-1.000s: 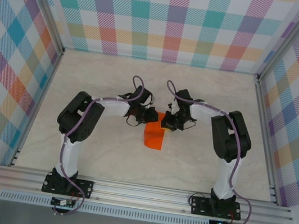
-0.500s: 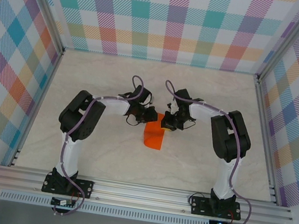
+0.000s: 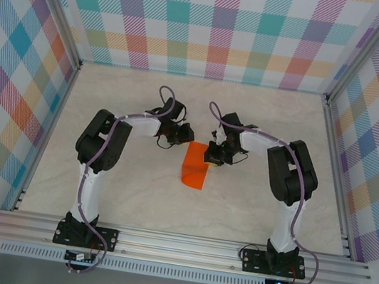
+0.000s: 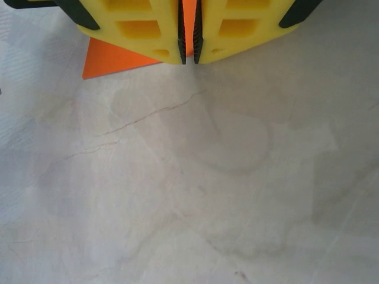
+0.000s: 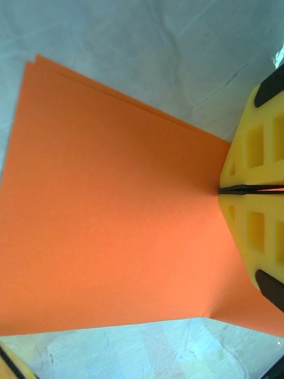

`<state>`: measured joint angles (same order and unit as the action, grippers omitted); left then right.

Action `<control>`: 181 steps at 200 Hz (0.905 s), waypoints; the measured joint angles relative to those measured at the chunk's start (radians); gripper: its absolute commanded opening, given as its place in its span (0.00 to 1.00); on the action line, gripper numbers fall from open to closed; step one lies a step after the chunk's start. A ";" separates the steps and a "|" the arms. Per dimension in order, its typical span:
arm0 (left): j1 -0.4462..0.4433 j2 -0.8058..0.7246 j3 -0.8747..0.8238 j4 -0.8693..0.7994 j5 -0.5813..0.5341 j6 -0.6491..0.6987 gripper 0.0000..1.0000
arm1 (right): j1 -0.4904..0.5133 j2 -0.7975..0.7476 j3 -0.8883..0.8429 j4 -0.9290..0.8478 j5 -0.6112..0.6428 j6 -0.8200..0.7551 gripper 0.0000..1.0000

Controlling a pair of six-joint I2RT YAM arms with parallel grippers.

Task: Fold a paper plane with a square sheet of paper (fold left side to right side)
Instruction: First fold the square sheet of paper in half at the center of the table, then hold the square sheet of paper at the center of the table.

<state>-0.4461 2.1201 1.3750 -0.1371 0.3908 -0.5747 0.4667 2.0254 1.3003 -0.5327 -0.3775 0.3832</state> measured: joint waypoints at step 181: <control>-0.066 -0.274 -0.208 0.040 0.048 0.021 0.18 | 0.000 0.000 0.000 0.004 -0.005 0.000 0.10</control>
<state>-0.5117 1.8465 1.1671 -0.0967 0.4393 -0.5533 0.4664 2.0254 1.3003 -0.5285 -0.3820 0.3836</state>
